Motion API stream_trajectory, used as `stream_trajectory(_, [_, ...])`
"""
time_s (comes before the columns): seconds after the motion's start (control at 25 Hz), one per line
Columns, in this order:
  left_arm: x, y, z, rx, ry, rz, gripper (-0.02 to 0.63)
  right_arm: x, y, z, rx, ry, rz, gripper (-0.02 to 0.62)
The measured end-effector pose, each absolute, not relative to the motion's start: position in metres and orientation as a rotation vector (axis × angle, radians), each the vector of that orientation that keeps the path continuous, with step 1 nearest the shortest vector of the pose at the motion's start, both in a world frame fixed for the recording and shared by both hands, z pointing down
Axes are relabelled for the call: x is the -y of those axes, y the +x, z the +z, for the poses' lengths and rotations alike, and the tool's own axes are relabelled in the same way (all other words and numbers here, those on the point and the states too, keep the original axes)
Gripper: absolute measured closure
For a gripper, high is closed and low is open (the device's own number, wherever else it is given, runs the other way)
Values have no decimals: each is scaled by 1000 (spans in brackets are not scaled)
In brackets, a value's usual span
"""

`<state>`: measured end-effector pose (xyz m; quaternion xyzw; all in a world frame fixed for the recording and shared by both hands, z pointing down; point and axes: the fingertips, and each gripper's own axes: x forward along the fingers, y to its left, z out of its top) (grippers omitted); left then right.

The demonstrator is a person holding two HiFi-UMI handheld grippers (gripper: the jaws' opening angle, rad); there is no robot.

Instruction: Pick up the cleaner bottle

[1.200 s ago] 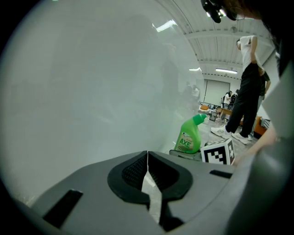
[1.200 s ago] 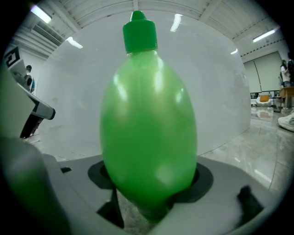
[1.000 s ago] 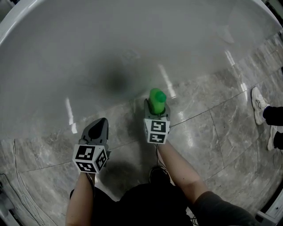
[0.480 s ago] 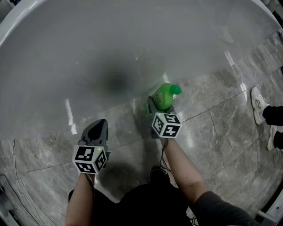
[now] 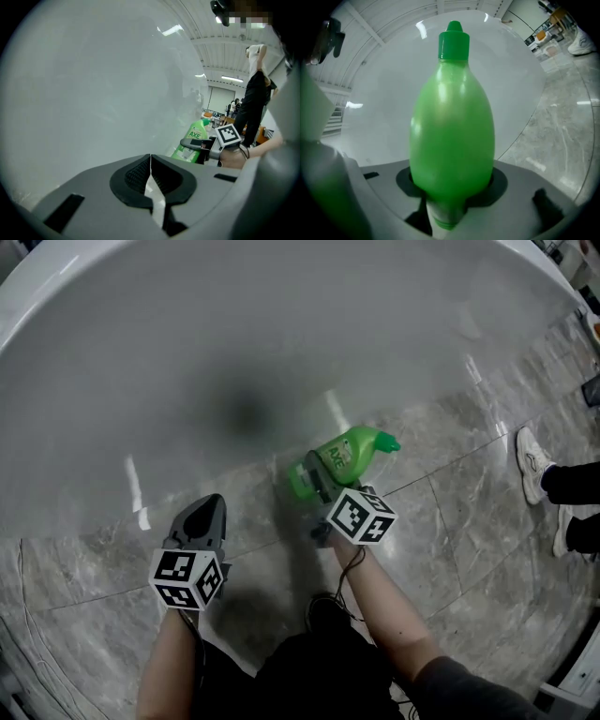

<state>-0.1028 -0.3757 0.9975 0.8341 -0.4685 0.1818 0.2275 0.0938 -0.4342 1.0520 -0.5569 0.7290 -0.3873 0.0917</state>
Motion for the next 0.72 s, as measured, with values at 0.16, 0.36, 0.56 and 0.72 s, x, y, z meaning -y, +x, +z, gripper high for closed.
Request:
stream_trajectory(0.16, [373,-95,966,1277,2301,478,591,416,99,1013,-2108,-1625,-1211,399])
stream_trajectory(0.36, [348,-91,890,1234,2283,488,591,381,106,937,-2056,-1635,-1297,399])
stream_trajectory(0.56, [328,-82,802,1200,2303,495,591,366,112,838,-2112,-1626,-1293,399])
stream_trajectory(0.72, [307,-72,738,1179,2282,492,591,346,114,755,-2195,-1584,-1286,397])
